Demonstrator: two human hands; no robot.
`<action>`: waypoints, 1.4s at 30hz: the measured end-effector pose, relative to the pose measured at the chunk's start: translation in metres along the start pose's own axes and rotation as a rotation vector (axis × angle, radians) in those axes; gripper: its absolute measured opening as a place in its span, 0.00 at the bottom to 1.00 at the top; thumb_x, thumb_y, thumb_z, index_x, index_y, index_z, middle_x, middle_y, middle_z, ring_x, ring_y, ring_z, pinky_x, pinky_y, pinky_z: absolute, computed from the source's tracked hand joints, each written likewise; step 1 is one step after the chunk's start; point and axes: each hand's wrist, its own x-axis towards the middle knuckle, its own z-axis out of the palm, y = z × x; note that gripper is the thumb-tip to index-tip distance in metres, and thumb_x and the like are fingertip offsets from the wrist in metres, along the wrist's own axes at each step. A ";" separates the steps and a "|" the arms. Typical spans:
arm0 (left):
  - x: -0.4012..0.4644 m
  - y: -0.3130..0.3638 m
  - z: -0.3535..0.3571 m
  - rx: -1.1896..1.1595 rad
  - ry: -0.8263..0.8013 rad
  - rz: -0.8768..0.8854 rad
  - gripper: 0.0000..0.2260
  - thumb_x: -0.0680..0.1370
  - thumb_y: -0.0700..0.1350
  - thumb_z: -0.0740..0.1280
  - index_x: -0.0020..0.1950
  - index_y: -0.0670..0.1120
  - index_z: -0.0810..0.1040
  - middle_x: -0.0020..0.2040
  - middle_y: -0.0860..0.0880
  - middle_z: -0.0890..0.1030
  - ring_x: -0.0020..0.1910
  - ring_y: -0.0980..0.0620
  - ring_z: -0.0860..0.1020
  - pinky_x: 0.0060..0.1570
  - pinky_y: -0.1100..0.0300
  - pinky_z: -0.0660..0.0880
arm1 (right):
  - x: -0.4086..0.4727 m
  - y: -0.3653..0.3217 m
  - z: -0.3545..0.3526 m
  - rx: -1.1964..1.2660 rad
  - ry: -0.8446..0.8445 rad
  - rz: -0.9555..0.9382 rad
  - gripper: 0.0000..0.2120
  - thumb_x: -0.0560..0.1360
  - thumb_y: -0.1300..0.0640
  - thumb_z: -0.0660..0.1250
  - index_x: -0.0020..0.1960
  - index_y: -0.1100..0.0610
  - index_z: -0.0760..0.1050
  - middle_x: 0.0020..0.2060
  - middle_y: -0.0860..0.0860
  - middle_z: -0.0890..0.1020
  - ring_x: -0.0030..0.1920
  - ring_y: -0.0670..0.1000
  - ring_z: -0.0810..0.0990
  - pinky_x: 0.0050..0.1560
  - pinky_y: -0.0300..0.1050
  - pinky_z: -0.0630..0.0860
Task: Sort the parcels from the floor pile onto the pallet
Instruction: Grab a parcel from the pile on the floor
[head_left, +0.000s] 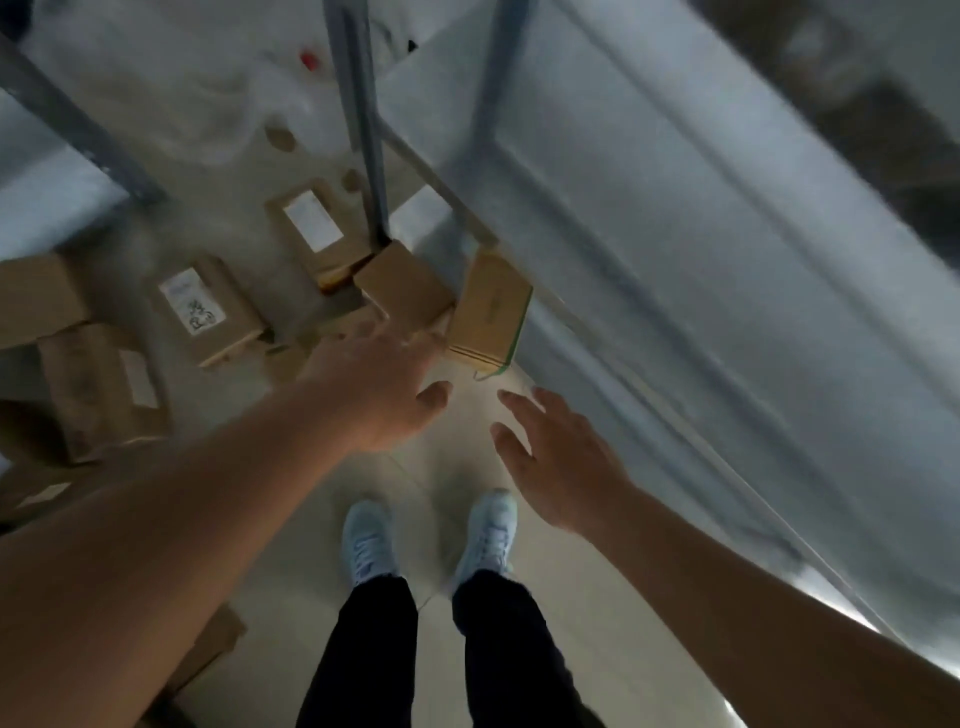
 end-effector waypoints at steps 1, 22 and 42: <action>0.026 -0.009 0.015 -0.005 -0.009 0.002 0.27 0.81 0.65 0.57 0.78 0.56 0.60 0.78 0.46 0.66 0.74 0.41 0.68 0.65 0.40 0.73 | 0.028 0.001 0.012 0.009 -0.012 0.002 0.27 0.85 0.37 0.50 0.83 0.39 0.54 0.84 0.48 0.55 0.81 0.57 0.60 0.77 0.59 0.62; 0.353 -0.064 0.264 -0.272 0.081 -0.060 0.23 0.78 0.52 0.72 0.72 0.55 0.71 0.64 0.44 0.71 0.58 0.42 0.78 0.50 0.47 0.80 | 0.381 0.118 0.185 0.102 0.266 0.076 0.24 0.81 0.42 0.55 0.77 0.45 0.58 0.72 0.59 0.68 0.63 0.64 0.77 0.56 0.60 0.80; 0.231 -0.078 0.217 -1.053 0.124 -0.311 0.23 0.77 0.43 0.68 0.69 0.58 0.69 0.54 0.55 0.77 0.48 0.53 0.80 0.42 0.53 0.84 | 0.273 0.030 0.154 1.083 0.118 0.487 0.44 0.65 0.37 0.68 0.76 0.42 0.55 0.72 0.53 0.69 0.66 0.58 0.76 0.65 0.66 0.77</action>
